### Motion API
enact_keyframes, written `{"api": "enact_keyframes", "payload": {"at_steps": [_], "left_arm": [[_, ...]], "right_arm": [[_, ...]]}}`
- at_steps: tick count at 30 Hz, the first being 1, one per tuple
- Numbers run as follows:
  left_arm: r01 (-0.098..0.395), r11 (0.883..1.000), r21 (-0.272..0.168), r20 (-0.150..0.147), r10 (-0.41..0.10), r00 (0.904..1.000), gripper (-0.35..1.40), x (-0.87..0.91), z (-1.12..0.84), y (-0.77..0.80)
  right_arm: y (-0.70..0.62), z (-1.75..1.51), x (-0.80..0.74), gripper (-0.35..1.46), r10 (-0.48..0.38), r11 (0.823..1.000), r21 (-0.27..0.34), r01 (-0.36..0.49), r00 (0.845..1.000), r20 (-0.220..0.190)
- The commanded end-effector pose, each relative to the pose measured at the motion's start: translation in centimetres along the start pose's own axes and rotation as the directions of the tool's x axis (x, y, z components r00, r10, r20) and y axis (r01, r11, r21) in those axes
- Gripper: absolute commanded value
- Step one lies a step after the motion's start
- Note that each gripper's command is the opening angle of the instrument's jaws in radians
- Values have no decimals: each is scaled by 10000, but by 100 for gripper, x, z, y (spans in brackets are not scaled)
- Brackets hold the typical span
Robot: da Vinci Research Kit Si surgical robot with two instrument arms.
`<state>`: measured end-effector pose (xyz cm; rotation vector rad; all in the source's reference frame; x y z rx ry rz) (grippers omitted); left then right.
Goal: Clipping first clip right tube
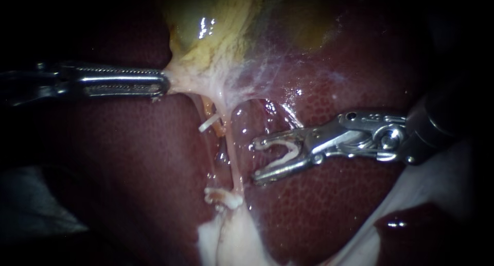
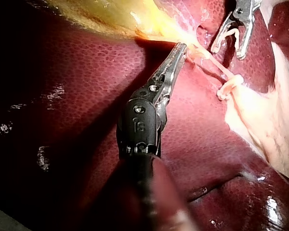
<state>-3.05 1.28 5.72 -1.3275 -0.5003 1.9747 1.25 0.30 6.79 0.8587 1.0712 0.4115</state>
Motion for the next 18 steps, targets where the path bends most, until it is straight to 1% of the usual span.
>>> {"api": "enact_keyframes", "payload": {"at_steps": [1, 6, 11, 18], "left_arm": [[1, 10000, -2, 0, -1, 10000, -35, 0, 0, 0], [2, 10000, 1, -1, -2, 10000, -35, 0, 0, 0], [1, 10000, 6, -2, -1, 10000, -35, 0, 1, 1], [0, 10000, 11, -3, 0, 10000, -35, 0, 2, 1]], "right_arm": [[0, 3, -1, 48, 67, 10000, -5, -67, 10000, 8], [0, 12, 4, 49, 304, 9995, 40, -303, 9993, -199], [1, 23, 8, 49, 540, 9985, 31, -539, 9982, -266], [-1, 38, 6, 49, 828, 9965, 167, -822, 9957, -405]]}}
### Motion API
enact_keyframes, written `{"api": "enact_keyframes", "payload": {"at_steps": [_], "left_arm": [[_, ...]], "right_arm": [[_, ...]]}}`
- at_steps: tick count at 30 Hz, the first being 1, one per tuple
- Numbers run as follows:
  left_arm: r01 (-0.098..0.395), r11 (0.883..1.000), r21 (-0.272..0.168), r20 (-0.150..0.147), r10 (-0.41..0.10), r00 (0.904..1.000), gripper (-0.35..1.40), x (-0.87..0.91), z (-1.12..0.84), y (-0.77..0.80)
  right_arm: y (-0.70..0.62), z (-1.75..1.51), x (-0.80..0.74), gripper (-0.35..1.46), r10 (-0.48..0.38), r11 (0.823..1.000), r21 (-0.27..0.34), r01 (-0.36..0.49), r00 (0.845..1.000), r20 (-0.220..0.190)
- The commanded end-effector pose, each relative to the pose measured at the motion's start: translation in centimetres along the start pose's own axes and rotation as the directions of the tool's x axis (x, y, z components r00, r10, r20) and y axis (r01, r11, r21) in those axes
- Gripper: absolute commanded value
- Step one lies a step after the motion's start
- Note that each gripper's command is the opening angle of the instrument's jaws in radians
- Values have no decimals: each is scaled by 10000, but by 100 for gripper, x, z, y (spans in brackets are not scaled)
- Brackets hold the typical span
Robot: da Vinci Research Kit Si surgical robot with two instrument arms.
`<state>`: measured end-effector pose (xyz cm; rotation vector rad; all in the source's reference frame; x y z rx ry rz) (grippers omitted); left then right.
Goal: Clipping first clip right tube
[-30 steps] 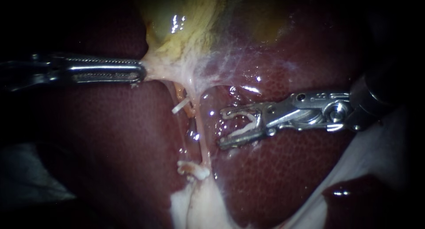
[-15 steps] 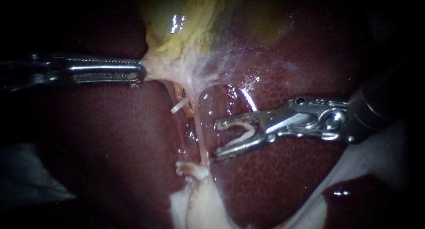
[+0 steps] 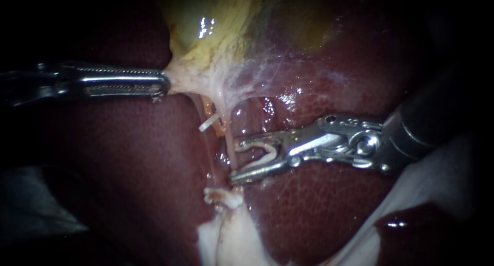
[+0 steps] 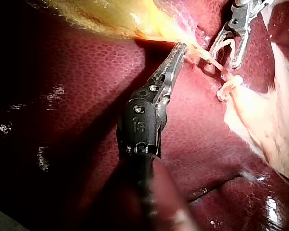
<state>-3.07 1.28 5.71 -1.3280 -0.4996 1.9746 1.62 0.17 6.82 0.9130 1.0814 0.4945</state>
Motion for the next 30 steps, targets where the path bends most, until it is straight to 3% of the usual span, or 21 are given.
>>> {"api": "enact_keyframes", "payload": {"at_steps": [1, 7, 14, 30], "left_arm": [[3, 10000, 7, 2, -3, 10000, -35, -1, 1, 0], [3, 10000, 9, 2, -3, 10000, -35, -1, 1, 0], [4, 10000, 17, 0, -4, 10000, -35, 0, 2, 0], [6, 10000, 33, -4, -6, 10000, -35, 0, 4, 2]], "right_arm": [[-1, 2, -1, 49, 35, 10000, 37, -36, 10000, 40], [-6, 11, -10, 49, 464, 9970, 616, -468, 9989, 80], [-14, 31, -9, 49, 842, 9868, 1411, -798, 9961, -251], [-17, 64, -18, 49, 1158, 9785, 1795, -1018, 9908, -695]]}}
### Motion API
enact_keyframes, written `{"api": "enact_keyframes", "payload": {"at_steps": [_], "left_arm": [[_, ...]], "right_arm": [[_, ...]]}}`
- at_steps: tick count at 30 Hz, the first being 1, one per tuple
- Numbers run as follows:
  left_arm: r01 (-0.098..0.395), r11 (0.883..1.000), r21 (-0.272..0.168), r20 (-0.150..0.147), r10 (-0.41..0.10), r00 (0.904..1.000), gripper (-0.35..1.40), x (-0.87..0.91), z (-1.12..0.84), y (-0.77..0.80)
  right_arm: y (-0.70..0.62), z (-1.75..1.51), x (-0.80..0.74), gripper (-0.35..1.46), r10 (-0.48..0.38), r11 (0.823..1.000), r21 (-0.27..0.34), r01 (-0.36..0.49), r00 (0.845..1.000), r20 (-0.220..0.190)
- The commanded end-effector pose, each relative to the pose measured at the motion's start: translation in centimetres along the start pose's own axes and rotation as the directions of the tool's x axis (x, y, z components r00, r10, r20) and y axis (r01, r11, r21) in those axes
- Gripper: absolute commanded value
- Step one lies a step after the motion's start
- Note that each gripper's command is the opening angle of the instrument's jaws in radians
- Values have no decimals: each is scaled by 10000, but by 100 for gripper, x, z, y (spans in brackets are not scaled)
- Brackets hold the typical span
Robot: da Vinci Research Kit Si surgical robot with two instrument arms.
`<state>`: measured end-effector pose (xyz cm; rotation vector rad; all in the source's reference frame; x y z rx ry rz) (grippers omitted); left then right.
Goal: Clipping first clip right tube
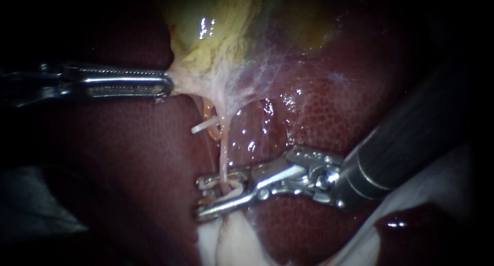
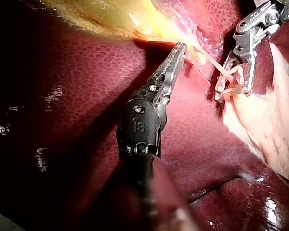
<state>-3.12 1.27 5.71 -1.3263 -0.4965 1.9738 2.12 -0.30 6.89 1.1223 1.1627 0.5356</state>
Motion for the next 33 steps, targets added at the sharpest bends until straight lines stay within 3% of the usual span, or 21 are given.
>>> {"api": "enact_keyframes", "payload": {"at_steps": [1, 7, 16, 25, 33], "left_arm": [[1, 10000, 3, 1, -1, 10000, -35, 0, 0, 0], [1, 10000, 2, 1, -1, 10000, -35, 0, 0, 0], [-1, 10000, -4, 2, 1, 10000, -35, 0, 0, -1], [-1, 10000, -5, 2, 1, 10000, -35, 0, 0, -1], [0, 10000, -6, 2, 0, 10000, -35, 0, 0, -1]], "right_arm": [[0, 0, 0, 49, 40, 10000, 11, -40, 10000, -44], [-4, -3, 4, 44, 61, 10000, 67, -60, 9999, -99], [-14, -10, 9, 20, 166, 9998, 128, -164, 9998, -102], [-18, -13, 7, -35, 809, 9967, 131, -807, 9967, -96], [-18, -16, 5, -35, 981, 9951, 143, -981, 9952, -43]]}}
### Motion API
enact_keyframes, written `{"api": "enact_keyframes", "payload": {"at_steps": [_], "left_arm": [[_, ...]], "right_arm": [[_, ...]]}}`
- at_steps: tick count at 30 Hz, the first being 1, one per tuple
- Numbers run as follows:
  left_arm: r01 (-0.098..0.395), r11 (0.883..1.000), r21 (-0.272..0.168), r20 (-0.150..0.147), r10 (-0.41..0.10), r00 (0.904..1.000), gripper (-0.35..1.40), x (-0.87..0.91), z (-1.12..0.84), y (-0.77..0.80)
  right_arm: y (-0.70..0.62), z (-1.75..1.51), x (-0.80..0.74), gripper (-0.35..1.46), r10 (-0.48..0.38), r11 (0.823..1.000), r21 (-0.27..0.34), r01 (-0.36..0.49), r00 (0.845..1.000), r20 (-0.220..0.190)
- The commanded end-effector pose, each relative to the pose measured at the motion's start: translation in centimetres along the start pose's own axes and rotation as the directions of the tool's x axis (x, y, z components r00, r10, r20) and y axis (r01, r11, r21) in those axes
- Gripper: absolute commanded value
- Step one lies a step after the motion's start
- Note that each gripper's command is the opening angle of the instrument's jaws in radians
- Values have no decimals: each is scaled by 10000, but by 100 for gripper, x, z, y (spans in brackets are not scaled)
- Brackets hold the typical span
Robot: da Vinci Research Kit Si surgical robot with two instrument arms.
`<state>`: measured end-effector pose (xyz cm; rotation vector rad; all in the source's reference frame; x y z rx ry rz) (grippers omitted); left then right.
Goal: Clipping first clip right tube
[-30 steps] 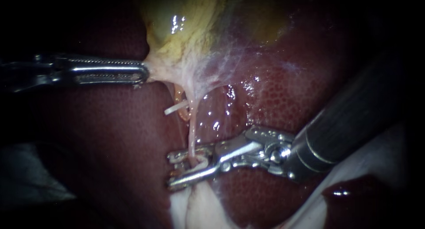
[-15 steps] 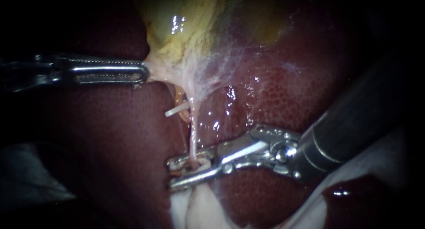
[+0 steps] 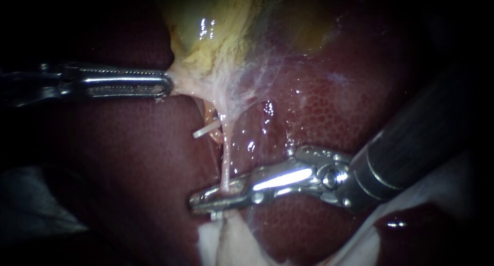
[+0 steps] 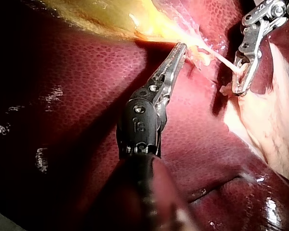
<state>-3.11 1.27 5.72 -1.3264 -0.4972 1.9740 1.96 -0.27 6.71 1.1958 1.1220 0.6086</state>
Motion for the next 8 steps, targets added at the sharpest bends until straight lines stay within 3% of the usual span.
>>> {"api": "enact_keyframes", "payload": {"at_steps": [1, 8], "left_arm": [[-1, 10000, -1, 0, 1, 10000, -35, 0, 0, 0], [-1, 10000, -3, 1, 1, 10000, -35, 0, 0, 0]], "right_arm": [[0, -1, -1, -35, -10, 10000, -1, 10, 10000, 15], [0, -1, -1, -35, -12, 10000, 0, 12, 10000, 18]]}}
